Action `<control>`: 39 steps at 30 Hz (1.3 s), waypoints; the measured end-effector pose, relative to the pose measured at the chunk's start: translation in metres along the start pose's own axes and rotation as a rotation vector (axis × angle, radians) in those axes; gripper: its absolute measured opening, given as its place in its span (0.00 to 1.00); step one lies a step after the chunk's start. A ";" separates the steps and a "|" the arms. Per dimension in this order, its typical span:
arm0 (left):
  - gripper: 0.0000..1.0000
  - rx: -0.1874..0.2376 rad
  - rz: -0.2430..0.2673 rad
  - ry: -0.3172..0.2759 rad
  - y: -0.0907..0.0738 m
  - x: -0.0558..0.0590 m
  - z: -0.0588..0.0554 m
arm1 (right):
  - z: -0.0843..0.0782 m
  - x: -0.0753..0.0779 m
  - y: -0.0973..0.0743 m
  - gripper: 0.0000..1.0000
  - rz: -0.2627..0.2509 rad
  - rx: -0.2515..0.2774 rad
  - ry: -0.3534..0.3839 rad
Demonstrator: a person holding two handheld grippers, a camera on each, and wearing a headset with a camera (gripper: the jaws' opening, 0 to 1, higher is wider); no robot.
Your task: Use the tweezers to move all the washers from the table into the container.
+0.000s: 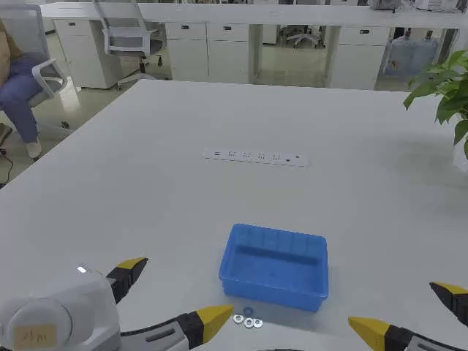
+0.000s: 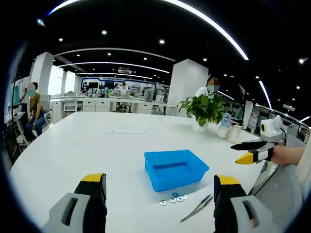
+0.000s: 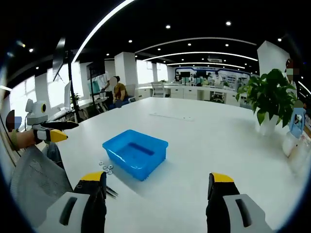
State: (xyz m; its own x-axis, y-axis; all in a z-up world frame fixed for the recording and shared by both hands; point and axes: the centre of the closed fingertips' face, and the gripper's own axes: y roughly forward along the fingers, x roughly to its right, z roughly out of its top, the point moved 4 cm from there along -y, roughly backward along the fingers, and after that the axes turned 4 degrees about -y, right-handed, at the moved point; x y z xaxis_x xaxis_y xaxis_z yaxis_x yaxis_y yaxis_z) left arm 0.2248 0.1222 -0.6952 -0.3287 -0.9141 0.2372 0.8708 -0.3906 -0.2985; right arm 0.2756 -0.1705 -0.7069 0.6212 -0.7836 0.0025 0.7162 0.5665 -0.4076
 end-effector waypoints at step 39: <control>0.94 -0.099 -0.052 0.052 0.009 0.015 -0.010 | 0.002 0.029 -0.015 0.83 -0.140 0.029 0.063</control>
State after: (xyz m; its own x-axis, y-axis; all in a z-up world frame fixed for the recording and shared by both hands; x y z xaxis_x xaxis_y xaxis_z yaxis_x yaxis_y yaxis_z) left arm 0.2239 0.1037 -0.7032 -0.3934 -0.8958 0.2069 0.8128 -0.4440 -0.3771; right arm 0.2836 -0.2013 -0.6993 0.4940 -0.8695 -0.0006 0.8040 0.4570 -0.3803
